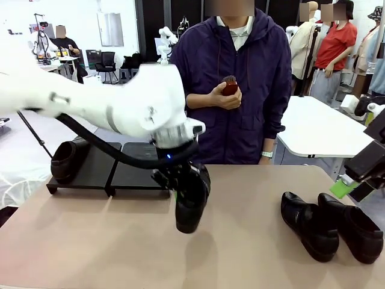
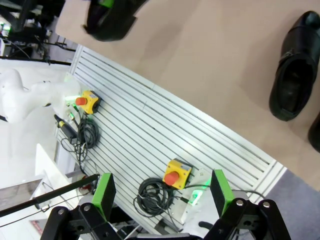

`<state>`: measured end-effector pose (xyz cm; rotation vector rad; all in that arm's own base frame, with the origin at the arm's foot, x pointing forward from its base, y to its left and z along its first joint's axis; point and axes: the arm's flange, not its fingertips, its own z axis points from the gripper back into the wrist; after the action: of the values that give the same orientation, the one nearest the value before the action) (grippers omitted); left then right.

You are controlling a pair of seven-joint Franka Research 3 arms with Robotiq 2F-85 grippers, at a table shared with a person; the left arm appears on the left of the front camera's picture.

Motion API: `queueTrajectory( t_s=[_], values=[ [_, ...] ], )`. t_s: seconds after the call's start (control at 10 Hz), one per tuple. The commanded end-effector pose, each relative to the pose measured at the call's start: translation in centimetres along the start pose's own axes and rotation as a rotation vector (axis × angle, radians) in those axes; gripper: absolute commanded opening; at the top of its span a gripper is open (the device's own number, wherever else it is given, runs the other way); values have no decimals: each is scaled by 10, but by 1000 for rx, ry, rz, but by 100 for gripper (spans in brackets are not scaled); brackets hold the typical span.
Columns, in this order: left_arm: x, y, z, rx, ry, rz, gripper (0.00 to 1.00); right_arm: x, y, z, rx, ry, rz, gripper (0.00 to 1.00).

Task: Organize the shoes by placing them on the stand.
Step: Place the Shoe from the middle of the table onto the Shoes Stand.

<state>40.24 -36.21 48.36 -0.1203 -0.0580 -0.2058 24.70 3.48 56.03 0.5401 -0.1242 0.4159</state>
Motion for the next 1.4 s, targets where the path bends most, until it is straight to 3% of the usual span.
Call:
queueTrajectory(
  t_s=[0.0, 0.2, 0.3, 0.4, 0.9, 1.1, 1.2, 1.3],
  values=[
    [-40, 30, 27, -56, -68, -105, 0, 1, -1, 4, 20, -1, 24, 100],
    [-74, 59, 42, -109, -168, -67, 0, 1, -1, 4, 20, -1, 24, 100],
    [-80, 70, 42, -126, -181, 37, 0, 1, -1, 4, 20, -1, 24, 100],
    [-50, 33, 51, -48, -112, -84, 0, 1, -1, 4, 20, -1, 24, 100],
    [-57, 32, 41, -63, -106, -72, 0, 1, -1, 4, 20, -1, 24, 100],
    [-36, 129, 75, -132, -244, -9, 0, 1, -1, 4, 20, -1, 24, 100],
    [-33, 163, 79, -118, -281, 44, 0, 1, -1, 4, 20, -1, 24, 100],
    [-32, 207, 73, -114, -258, 73, 0, 1, -1, 4, 20, -1, 24, 100]
  ],
)
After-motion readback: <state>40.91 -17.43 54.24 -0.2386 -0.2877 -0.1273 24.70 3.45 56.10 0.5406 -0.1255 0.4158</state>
